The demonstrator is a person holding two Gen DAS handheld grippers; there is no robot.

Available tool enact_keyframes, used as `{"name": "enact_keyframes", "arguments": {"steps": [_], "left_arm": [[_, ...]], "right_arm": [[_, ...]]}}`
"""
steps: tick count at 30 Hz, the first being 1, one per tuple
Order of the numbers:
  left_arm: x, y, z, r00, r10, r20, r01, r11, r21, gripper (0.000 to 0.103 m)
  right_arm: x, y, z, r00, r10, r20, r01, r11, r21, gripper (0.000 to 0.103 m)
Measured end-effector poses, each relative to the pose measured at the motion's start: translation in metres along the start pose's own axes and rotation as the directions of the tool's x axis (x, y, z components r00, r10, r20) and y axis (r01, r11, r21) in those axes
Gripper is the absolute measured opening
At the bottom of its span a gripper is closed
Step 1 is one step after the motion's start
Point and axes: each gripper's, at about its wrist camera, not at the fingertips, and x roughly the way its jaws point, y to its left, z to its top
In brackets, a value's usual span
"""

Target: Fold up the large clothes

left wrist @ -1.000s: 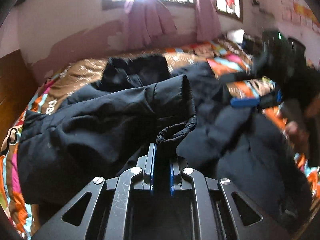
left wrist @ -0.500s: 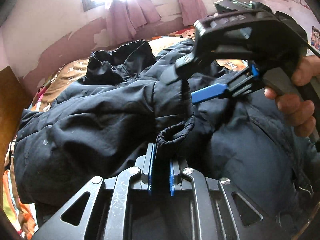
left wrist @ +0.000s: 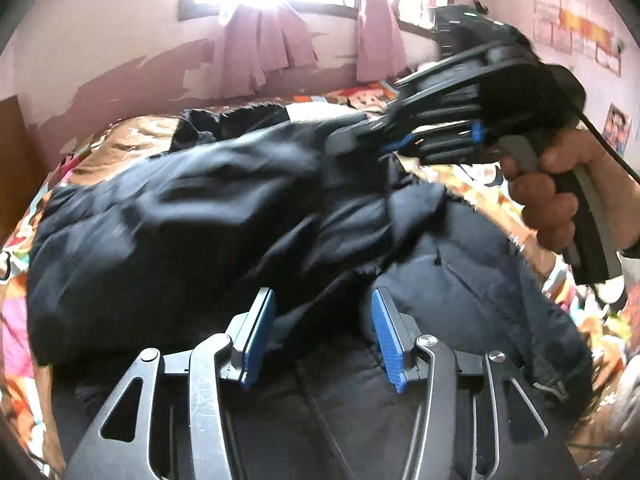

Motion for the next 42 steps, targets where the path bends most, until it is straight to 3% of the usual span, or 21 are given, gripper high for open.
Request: {"name": "enact_keyframes", "arguments": {"steps": [6, 11, 14, 17, 19, 23, 24, 26, 28, 29, 30, 33, 37, 39, 42], "left_arm": [[-0.016, 0.007, 0.011, 0.999, 0.033, 0.023, -0.033, 0.999, 0.001, 0.044], [-0.022, 0.036, 0.018, 0.997, 0.078, 0.029, -0.075, 0.992, -0.104, 0.044], [-0.028, 0.063, 0.022, 0.99, 0.137, 0.032, -0.129, 0.976, -0.176, 0.044], [-0.038, 0.094, 0.027, 0.978, 0.205, 0.032, -0.19, 0.946, -0.261, 0.044], [-0.045, 0.116, 0.031, 0.967, 0.253, 0.025, -0.233, 0.922, -0.31, 0.044], [-0.044, 0.148, 0.045, 0.958, 0.279, -0.059, -0.283, 0.9, -0.332, 0.045], [-0.041, 0.152, 0.049, 0.957, 0.279, -0.078, -0.289, 0.9, -0.327, 0.045], [-0.032, 0.157, 0.064, 0.954, 0.272, -0.127, -0.299, 0.905, -0.302, 0.045], [-0.023, 0.154, 0.075, 0.955, 0.259, -0.143, -0.29, 0.915, -0.28, 0.045], [-0.017, 0.151, 0.082, 0.957, 0.251, -0.146, -0.282, 0.922, -0.264, 0.045], [-0.009, 0.148, 0.085, 0.957, 0.248, -0.15, -0.279, 0.927, -0.249, 0.045], [0.012, 0.145, 0.087, 0.964, 0.231, -0.135, -0.257, 0.94, -0.224, 0.045], [0.043, 0.148, 0.067, 0.979, 0.116, -0.169, -0.157, 0.955, -0.25, 0.045], [0.051, 0.148, 0.058, 0.974, 0.111, -0.196, -0.155, 0.963, -0.222, 0.045], [0.057, 0.147, 0.045, 0.967, 0.122, -0.224, -0.165, 0.969, -0.185, 0.045]], "right_arm": [[-0.061, 0.014, 0.015, 0.992, -0.04, 0.124, 0.052, 0.994, -0.097, 0.005], [-0.09, -0.012, 0.021, 0.976, -0.121, 0.179, 0.131, 0.99, -0.046, 0.005], [-0.095, -0.039, 0.017, 0.968, -0.184, 0.17, 0.186, 0.983, 0.005, 0.005], [-0.095, -0.061, 0.016, 0.951, -0.263, 0.161, 0.262, 0.965, 0.034, 0.005], [-0.097, -0.074, 0.016, 0.949, -0.275, 0.153, 0.269, 0.961, 0.06, 0.005], [-0.093, -0.08, 0.017, 0.943, -0.312, 0.114, 0.303, 0.949, 0.091, 0.009], [-0.092, -0.077, 0.017, 0.935, -0.338, 0.111, 0.328, 0.94, 0.098, 0.011], [-0.093, -0.07, 0.018, 0.906, -0.404, 0.127, 0.397, 0.915, 0.076, 0.036], [-0.093, -0.055, 0.024, 0.87, -0.458, 0.183, 0.465, 0.885, 0.009, 0.05], [-0.091, -0.049, 0.027, 0.864, -0.461, 0.201, 0.474, 0.88, -0.019, 0.051], [-0.087, -0.042, 0.031, 0.869, -0.447, 0.211, 0.466, 0.883, -0.048, 0.051], [-0.062, -0.029, 0.039, 0.911, -0.373, 0.175, 0.393, 0.914, -0.096, 0.051], [-0.013, -0.018, 0.037, 0.939, -0.338, 0.065, 0.344, 0.919, -0.19, 0.051], [0.007, -0.016, 0.032, 0.94, -0.339, 0.016, 0.334, 0.915, -0.227, 0.051], [0.029, -0.02, 0.02, 0.916, -0.398, -0.048, 0.368, 0.882, -0.296, 0.051]]}}
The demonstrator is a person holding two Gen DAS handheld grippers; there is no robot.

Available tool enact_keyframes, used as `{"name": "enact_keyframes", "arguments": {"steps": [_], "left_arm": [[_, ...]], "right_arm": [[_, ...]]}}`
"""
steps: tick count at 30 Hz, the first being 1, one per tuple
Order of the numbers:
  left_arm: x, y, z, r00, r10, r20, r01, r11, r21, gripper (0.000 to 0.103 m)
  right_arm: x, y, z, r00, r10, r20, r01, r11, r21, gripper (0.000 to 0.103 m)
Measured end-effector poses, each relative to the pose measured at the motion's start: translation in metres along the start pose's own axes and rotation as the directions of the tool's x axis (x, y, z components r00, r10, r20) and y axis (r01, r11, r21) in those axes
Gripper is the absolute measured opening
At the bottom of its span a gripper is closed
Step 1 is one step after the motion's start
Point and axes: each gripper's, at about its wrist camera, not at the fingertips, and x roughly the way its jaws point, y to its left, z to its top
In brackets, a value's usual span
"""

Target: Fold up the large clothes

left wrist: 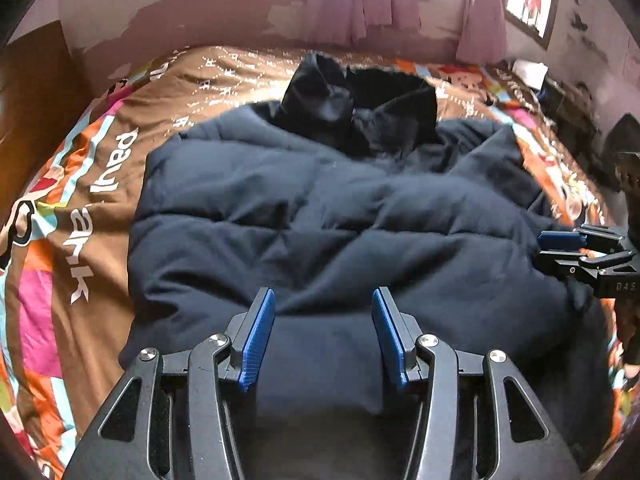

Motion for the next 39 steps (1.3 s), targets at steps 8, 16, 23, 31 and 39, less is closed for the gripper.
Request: {"name": "enact_keyframes", "arguments": {"steps": [8, 16, 23, 31, 39], "left_arm": [[0.014, -0.009, -0.014, 0.999, 0.049, -0.003, -0.049, 0.995, 0.085, 0.045], [0.031, -0.006, -0.022, 0.999, 0.047, -0.001, -0.047, 0.995, 0.087, 0.045], [0.013, 0.002, -0.018, 0.999, -0.024, 0.046, 0.022, 0.999, 0.036, 0.045], [-0.009, 0.004, 0.051, 0.985, -0.019, 0.172, 0.027, 0.998, -0.048, 0.045], [0.022, 0.006, 0.162, 0.964, 0.066, 0.258, -0.033, 0.991, -0.129, 0.05]], "right_arm": [[0.033, -0.01, -0.021, 0.998, -0.022, -0.053, 0.023, 1.0, 0.013, 0.051], [0.053, -0.005, -0.028, 0.998, -0.061, -0.029, 0.059, 0.996, -0.062, 0.051], [0.043, -0.01, -0.032, 1.0, -0.012, 0.024, 0.013, 0.997, -0.074, 0.054], [-0.011, -0.023, 0.006, 0.958, -0.113, 0.263, 0.099, 0.993, 0.066, 0.068], [0.005, -0.062, 0.119, 0.957, -0.169, 0.235, 0.117, 0.968, 0.222, 0.068]]}}
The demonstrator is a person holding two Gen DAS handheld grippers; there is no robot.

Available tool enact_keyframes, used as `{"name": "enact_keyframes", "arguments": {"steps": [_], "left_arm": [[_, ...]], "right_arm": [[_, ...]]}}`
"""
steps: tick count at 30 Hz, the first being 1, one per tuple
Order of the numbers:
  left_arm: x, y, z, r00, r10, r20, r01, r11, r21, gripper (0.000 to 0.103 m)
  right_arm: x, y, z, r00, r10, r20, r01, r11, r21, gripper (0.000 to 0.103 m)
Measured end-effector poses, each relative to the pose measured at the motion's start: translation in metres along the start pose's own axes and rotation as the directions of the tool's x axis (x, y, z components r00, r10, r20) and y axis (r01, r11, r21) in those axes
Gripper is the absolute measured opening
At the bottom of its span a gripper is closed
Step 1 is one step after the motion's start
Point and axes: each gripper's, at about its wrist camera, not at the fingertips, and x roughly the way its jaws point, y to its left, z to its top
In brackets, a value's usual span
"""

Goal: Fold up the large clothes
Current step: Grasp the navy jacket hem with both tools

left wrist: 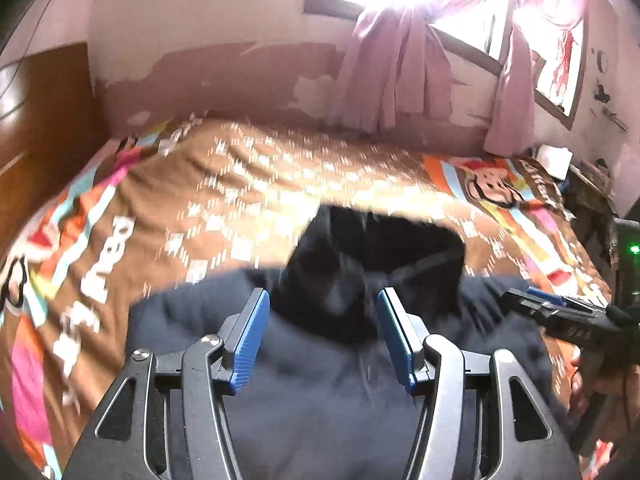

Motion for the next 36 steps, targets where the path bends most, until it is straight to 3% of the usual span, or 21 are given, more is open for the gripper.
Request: {"name": "enact_keyframes", "arguments": {"steps": [3, 7, 9, 10, 11, 12, 13, 14, 16, 18, 26, 29, 32, 36], "left_arm": [[0.039, 0.003, 0.022, 0.996, 0.079, -0.033, -0.08, 0.997, -0.01, 0.05], [0.073, 0.014, 0.031, 0.993, 0.101, -0.053, -0.105, 0.992, -0.071, 0.05], [0.087, 0.024, 0.031, 0.993, 0.087, -0.079, -0.097, 0.988, -0.124, 0.05], [0.093, 0.031, 0.03, 0.994, 0.06, -0.089, -0.074, 0.984, -0.162, 0.049], [0.097, 0.036, 0.027, 0.995, 0.034, -0.095, -0.052, 0.98, -0.191, 0.046], [0.099, 0.038, 0.027, 0.995, 0.016, -0.096, -0.035, 0.978, -0.207, 0.034], [0.102, 0.042, 0.025, 0.995, -0.007, -0.099, -0.015, 0.975, -0.222, 0.026], [0.1, 0.043, 0.023, 0.995, -0.017, -0.094, -0.005, 0.972, -0.233, 0.022], [0.096, 0.045, 0.023, 0.997, -0.039, -0.073, 0.02, 0.969, -0.247, 0.007], [0.087, 0.044, 0.021, 0.998, -0.036, -0.05, 0.023, 0.969, -0.248, 0.002], [0.007, 0.034, -0.002, 1.0, -0.018, 0.0, 0.018, 0.987, -0.157, 0.0], [-0.017, 0.037, -0.025, 0.999, -0.004, -0.036, -0.001, 0.991, -0.137, 0.0], [-0.014, 0.042, -0.053, 0.99, 0.018, -0.141, -0.04, 0.988, -0.152, 0.0], [0.0, 0.049, -0.084, 0.976, 0.078, -0.204, -0.104, 0.987, -0.122, 0.0]], "right_arm": [[0.032, 0.001, 0.036, 0.997, -0.07, -0.029, 0.07, 0.998, -0.002, 0.068], [0.065, -0.016, 0.059, 0.997, -0.073, -0.018, 0.074, 0.99, 0.122, 0.067], [0.078, -0.021, 0.063, 0.998, -0.061, -0.021, 0.063, 0.989, 0.136, 0.06], [0.083, -0.022, 0.063, 0.999, -0.044, -0.017, 0.046, 0.99, 0.134, 0.054], [0.087, -0.021, 0.062, 0.999, -0.035, -0.011, 0.036, 0.992, 0.124, 0.041], [0.091, -0.02, 0.06, 1.0, -0.023, -0.015, 0.024, 0.994, 0.108, 0.033], [0.093, -0.018, 0.059, 1.0, -0.006, -0.022, 0.009, 0.994, 0.105, 0.018], [0.094, -0.017, 0.056, 0.999, 0.023, -0.023, -0.02, 0.994, 0.11, 0.015], [0.088, -0.011, 0.054, 1.0, 0.021, -0.015, -0.02, 0.997, 0.079, 0.012], [0.078, -0.005, 0.049, 1.0, 0.025, 0.004, -0.025, 0.999, 0.044, 0.011], [0.023, 0.005, 0.017, 0.997, 0.071, 0.033, -0.069, 0.995, -0.069, 0.007], [0.001, 0.0, -0.001, 0.996, 0.086, 0.037, -0.083, 0.994, -0.071, 0.006], [-0.01, -0.006, -0.016, 0.996, 0.089, 0.028, -0.086, 0.994, -0.073, 0.006], [-0.003, -0.007, -0.036, 0.999, 0.037, 0.003, -0.037, 0.993, -0.109, 0.005]]}}
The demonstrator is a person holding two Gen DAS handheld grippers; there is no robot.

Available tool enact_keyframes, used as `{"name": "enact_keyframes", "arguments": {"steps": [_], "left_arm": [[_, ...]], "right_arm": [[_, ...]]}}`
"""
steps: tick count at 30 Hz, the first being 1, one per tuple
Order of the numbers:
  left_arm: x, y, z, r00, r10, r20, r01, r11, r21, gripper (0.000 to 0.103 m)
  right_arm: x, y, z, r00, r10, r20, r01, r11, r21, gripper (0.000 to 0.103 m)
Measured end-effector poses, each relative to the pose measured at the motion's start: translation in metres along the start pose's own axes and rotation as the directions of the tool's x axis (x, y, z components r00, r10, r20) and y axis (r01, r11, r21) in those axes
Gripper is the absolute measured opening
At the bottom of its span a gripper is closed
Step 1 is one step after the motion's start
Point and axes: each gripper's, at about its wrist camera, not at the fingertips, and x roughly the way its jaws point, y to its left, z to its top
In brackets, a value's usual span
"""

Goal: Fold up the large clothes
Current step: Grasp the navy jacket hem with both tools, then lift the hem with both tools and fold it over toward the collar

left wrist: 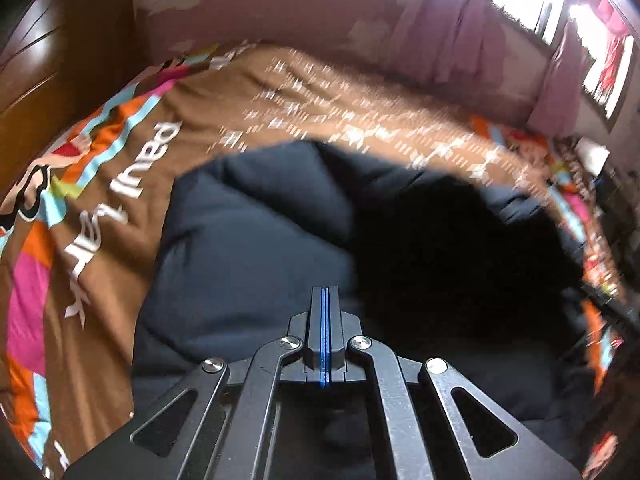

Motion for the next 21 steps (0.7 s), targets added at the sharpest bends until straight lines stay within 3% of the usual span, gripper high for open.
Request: {"name": "enact_keyframes", "arguments": {"steps": [1, 3, 5, 7, 8, 11, 12, 16, 18, 19, 21], "left_arm": [[0.004, 0.004, -0.004, 1.0, 0.001, 0.001, -0.001, 1.0, -0.011, 0.0], [0.001, 0.01, -0.011, 0.995, -0.084, 0.046, 0.086, 0.995, -0.04, 0.0], [-0.011, 0.007, -0.01, 0.984, -0.143, 0.11, 0.145, 0.989, -0.012, 0.0], [-0.026, 0.005, -0.005, 0.966, -0.198, 0.166, 0.199, 0.98, 0.007, 0.0], [-0.036, 0.004, -0.001, 0.947, -0.238, 0.214, 0.243, 0.97, 0.005, 0.0], [-0.055, -0.004, 0.022, 0.907, -0.287, 0.309, 0.3, 0.954, 0.007, 0.0], [-0.057, -0.013, 0.031, 0.903, -0.288, 0.319, 0.296, 0.955, 0.023, 0.0], [-0.037, -0.048, 0.061, 0.933, -0.277, 0.229, 0.263, 0.961, 0.09, 0.0], [-0.009, -0.069, 0.069, 0.954, -0.282, 0.105, 0.27, 0.956, 0.112, 0.0], [0.007, -0.077, 0.069, 0.957, -0.288, 0.019, 0.284, 0.952, 0.109, 0.0], [0.029, -0.083, 0.064, 0.958, -0.277, -0.079, 0.283, 0.956, 0.083, 0.0]], "right_arm": [[0.003, -0.001, -0.003, 1.0, -0.008, -0.003, 0.008, 1.0, -0.003, 0.005], [0.012, -0.003, -0.007, 1.0, -0.022, -0.008, 0.022, 1.0, 0.011, 0.005], [0.019, -0.005, -0.008, 0.999, -0.035, -0.004, 0.035, 0.999, 0.017, 0.005], [0.022, -0.007, -0.012, 0.999, -0.045, 0.0, 0.045, 0.999, 0.006, 0.005], [0.025, -0.008, -0.015, 0.999, -0.047, -0.004, 0.047, 0.999, 0.002, 0.005], [0.033, -0.013, -0.026, 0.999, -0.045, -0.018, 0.045, 0.999, -0.002, 0.005], [0.035, -0.013, -0.028, 0.999, -0.045, -0.024, 0.045, 0.999, -0.002, 0.005], [0.038, -0.013, -0.03, 0.999, -0.045, -0.026, 0.045, 0.999, -0.016, 0.005], [0.039, -0.012, -0.03, 0.999, -0.046, -0.026, 0.045, 0.999, -0.02, 0.005], [0.039, -0.013, -0.03, 0.999, -0.045, -0.027, 0.045, 0.999, -0.019, 0.005], [0.039, -0.012, -0.03, 0.999, -0.043, -0.028, 0.042, 0.999, -0.019, 0.005]]}}
